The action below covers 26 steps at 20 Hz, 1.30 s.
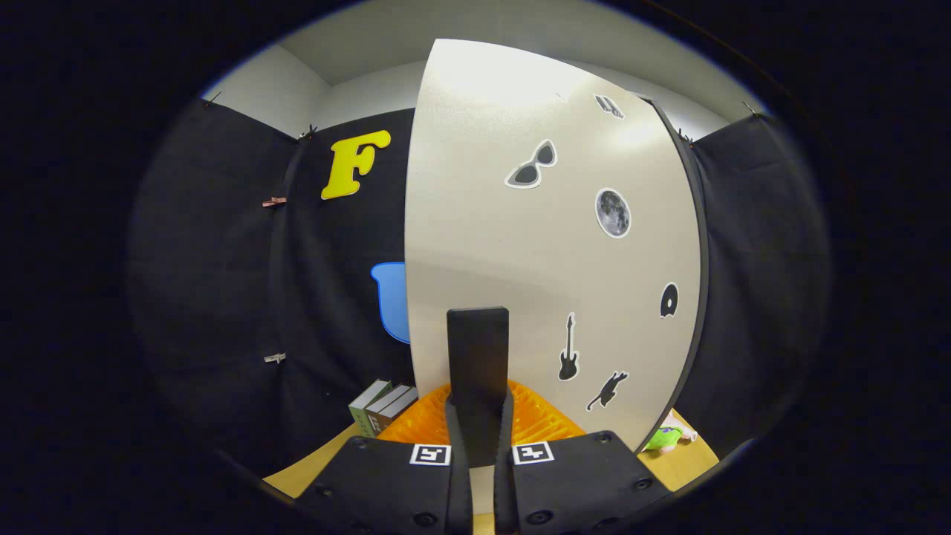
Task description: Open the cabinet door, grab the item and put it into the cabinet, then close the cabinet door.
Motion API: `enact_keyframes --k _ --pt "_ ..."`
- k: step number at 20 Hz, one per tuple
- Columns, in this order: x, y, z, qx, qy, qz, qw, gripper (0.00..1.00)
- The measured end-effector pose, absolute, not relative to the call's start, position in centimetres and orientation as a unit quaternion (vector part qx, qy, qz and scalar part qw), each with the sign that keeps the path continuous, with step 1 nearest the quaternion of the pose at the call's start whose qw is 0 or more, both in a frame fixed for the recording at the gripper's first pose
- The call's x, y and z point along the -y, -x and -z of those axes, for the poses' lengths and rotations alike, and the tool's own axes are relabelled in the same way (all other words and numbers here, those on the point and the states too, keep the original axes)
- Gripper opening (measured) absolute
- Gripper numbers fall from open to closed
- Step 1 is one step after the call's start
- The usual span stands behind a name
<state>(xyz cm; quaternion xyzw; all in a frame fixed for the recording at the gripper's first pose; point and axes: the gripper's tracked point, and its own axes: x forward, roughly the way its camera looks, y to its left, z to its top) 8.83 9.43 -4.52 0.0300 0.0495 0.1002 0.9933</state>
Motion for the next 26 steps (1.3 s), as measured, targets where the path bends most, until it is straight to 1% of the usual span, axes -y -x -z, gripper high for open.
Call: enact_keyframes --k 14,26 --pt "-4.1 -4.6 3.8 -0.057 -0.02 -0.091 0.994 0.15" --pt "2.9 -3.1 3.4 -0.035 -0.019 0.009 0.999 0.13"
